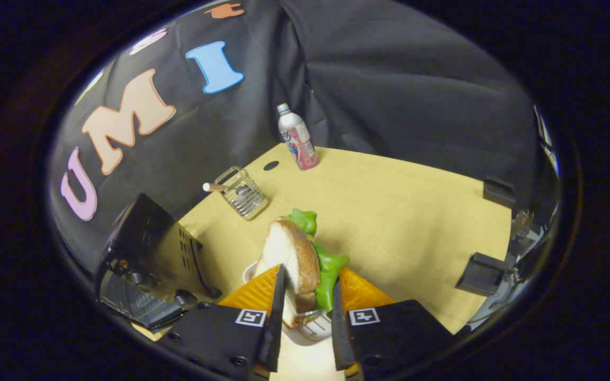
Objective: Open the toaster oven, put the food inside, and close the toaster oven door.
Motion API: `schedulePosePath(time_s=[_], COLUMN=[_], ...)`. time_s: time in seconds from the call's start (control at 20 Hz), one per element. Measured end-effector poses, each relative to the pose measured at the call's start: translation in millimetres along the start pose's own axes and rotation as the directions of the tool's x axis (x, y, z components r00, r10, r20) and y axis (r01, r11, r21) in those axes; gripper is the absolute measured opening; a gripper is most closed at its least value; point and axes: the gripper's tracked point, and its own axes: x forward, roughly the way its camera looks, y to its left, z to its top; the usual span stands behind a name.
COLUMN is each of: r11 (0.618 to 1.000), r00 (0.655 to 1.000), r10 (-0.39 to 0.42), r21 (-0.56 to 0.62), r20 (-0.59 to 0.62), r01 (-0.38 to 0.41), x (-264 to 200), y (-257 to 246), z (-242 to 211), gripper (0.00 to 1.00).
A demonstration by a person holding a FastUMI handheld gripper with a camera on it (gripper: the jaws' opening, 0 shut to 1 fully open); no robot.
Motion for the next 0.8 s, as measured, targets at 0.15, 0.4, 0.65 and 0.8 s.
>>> schedulePosePath(time_s=[0.15, 0.4, 0.65, 0.8], r11=[1.000, 1.000, 0.999, 0.997], r00=[1.000, 0.999, 0.993, 0.988], r10=[-0.002, 0.009, 0.038, 0.058], r21=[0.025, -0.010, 0.031, 0.049], r20=[0.022, 0.046, 0.110, 0.144], r01=[0.002, -0.008, -0.042, -0.065], x=[-7, -19, -40, -56], y=[4, 19, 30, 35], z=[7, 16, 32, 40], gripper=[0.35, 0.31, 0.31, 0.31])
